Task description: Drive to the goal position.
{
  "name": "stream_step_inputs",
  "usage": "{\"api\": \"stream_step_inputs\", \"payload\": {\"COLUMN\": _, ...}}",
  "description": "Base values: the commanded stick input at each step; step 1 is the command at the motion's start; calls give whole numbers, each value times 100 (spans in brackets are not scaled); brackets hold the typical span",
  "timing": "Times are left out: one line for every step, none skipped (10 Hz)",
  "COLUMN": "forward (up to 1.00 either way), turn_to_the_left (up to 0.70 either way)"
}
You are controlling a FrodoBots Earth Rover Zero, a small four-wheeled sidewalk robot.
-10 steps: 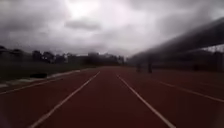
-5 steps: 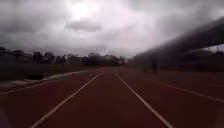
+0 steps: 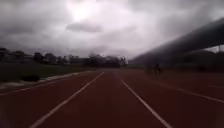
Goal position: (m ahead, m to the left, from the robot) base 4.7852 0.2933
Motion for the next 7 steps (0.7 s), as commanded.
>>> {"api": "stream_step_inputs", "payload": {"forward": 70, "turn_to_the_left": 0}}
{"api": "stream_step_inputs", "payload": {"forward": 70, "turn_to_the_left": 0}}
{"api": "stream_step_inputs", "payload": {"forward": 70, "turn_to_the_left": 0}}
{"api": "stream_step_inputs", "payload": {"forward": 70, "turn_to_the_left": 0}}
{"api": "stream_step_inputs", "payload": {"forward": 70, "turn_to_the_left": 0}}
{"api": "stream_step_inputs", "payload": {"forward": 70, "turn_to_the_left": 0}}
{"api": "stream_step_inputs", "payload": {"forward": 70, "turn_to_the_left": 0}}
